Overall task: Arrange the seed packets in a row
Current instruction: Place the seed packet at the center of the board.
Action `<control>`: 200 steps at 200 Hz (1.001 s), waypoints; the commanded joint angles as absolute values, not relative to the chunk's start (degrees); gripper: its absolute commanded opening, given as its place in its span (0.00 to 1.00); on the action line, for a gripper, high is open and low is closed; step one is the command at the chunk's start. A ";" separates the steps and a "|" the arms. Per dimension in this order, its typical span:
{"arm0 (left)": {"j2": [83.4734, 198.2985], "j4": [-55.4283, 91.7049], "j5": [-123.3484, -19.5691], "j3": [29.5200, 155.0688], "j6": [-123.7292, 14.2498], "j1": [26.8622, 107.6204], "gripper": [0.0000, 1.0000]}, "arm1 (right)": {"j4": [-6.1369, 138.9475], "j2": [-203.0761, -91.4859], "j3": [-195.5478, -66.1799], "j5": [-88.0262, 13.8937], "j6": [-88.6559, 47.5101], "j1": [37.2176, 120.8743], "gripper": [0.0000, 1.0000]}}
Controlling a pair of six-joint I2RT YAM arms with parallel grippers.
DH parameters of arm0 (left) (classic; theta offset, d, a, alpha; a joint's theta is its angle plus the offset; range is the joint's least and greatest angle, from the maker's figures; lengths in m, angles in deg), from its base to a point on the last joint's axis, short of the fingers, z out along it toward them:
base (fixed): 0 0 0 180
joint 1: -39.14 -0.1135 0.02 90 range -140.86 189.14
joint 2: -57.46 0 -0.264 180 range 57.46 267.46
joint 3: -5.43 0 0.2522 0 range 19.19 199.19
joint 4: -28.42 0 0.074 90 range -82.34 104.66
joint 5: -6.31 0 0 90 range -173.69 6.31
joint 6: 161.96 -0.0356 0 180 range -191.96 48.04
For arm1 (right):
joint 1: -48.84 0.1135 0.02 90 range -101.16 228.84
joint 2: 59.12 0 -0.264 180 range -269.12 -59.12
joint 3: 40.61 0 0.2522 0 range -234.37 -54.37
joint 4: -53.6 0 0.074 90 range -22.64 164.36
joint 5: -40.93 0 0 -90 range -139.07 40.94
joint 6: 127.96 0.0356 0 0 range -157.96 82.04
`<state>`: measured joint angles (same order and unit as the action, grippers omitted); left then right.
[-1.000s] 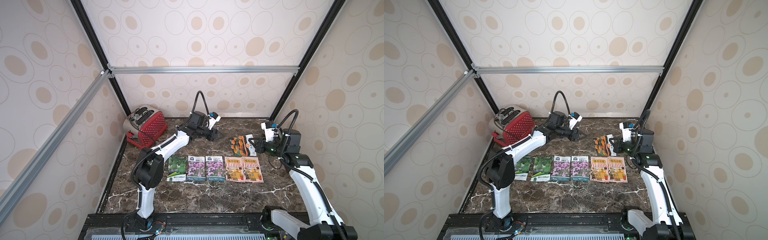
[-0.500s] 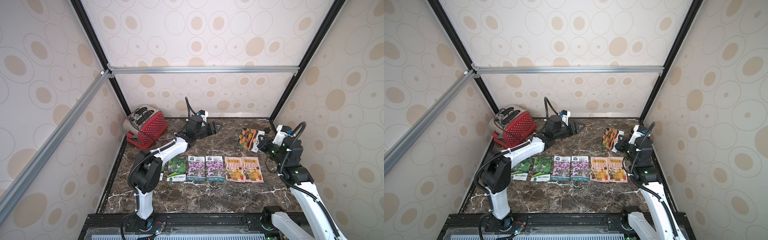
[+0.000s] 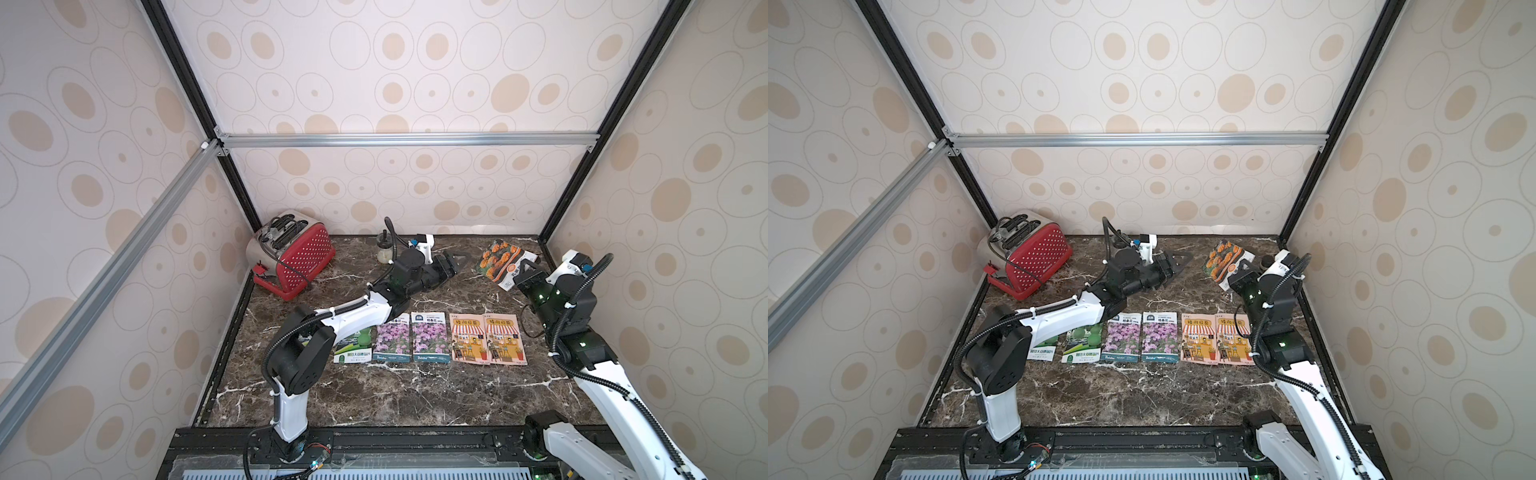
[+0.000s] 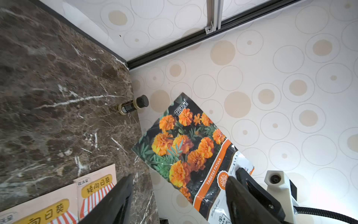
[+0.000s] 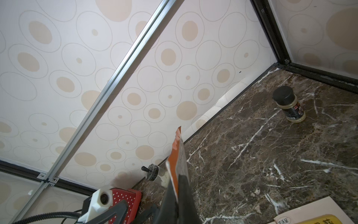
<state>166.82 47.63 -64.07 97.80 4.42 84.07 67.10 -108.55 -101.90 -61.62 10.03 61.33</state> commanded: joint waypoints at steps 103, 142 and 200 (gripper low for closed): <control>178.14 58.63 -65.51 110.37 20.43 89.89 0.71 | 64.07 -109.14 -104.03 -68.40 9.16 66.99 0.00; 177.42 59.65 -65.74 108.42 20.93 90.43 0.69 | 65.01 -108.83 -104.73 -68.91 7.69 67.04 0.00; 174.27 59.94 -65.15 104.73 21.26 90.40 0.69 | 64.72 -108.20 -104.47 -70.14 6.74 67.05 0.00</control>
